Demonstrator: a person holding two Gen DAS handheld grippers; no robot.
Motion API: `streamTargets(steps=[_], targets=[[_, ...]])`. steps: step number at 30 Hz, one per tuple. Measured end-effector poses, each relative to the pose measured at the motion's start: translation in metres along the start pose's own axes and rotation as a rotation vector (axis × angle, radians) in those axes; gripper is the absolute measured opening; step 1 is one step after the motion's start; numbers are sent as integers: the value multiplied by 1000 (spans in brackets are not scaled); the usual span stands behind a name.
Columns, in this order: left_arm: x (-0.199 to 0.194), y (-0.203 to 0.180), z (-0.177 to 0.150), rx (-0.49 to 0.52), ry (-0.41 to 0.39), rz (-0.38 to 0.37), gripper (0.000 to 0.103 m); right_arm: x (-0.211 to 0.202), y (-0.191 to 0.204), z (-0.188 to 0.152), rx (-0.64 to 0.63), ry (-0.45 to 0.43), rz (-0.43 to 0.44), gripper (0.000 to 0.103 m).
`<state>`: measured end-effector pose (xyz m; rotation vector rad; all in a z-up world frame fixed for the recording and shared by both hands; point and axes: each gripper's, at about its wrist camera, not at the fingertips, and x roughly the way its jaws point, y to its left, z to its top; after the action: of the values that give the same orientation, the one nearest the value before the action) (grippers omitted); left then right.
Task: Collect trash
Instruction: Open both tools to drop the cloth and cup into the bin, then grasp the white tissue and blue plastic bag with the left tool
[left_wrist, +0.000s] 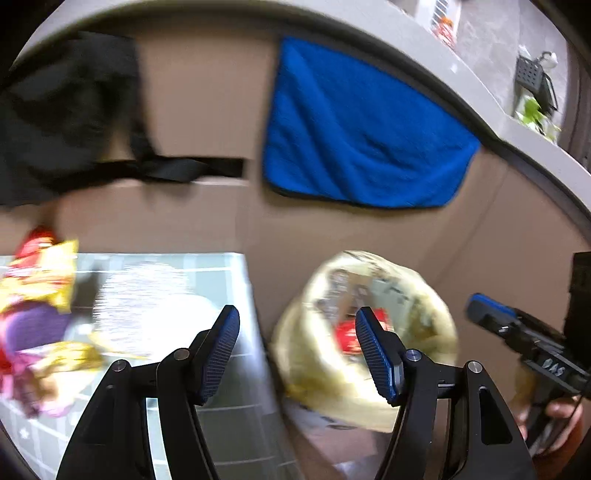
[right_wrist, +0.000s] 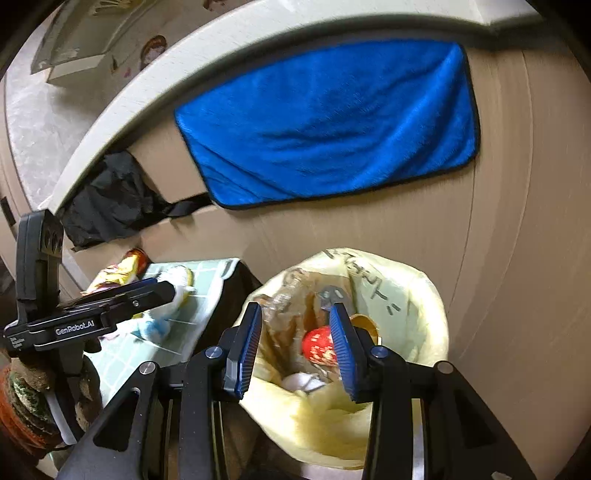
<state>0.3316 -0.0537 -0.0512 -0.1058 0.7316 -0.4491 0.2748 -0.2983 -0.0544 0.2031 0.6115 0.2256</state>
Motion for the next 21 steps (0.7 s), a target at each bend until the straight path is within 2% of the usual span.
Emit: streamTargets(steps=[5, 10, 13, 15, 19, 21], targets=[[-29, 52, -12, -71, -51, 73, 66, -4, 31, -1, -45, -29, 19, 37], [-36, 81, -33, -86, -19, 100, 66, 7, 60, -9, -76, 4, 73, 37], [-29, 85, -43, -82, 47, 54, 68, 12, 72, -13, -86, 16, 83, 37], [-25, 77, -47, -59, 52, 51, 68, 14, 78, -15, -95, 24, 85, 37], [-14, 55, -45, 44, 33, 108, 68, 15, 82, -20, -101, 37, 78, 37], [-1, 52, -42, 57, 42, 144, 68, 14, 81, -21, -99, 40, 76, 37]])
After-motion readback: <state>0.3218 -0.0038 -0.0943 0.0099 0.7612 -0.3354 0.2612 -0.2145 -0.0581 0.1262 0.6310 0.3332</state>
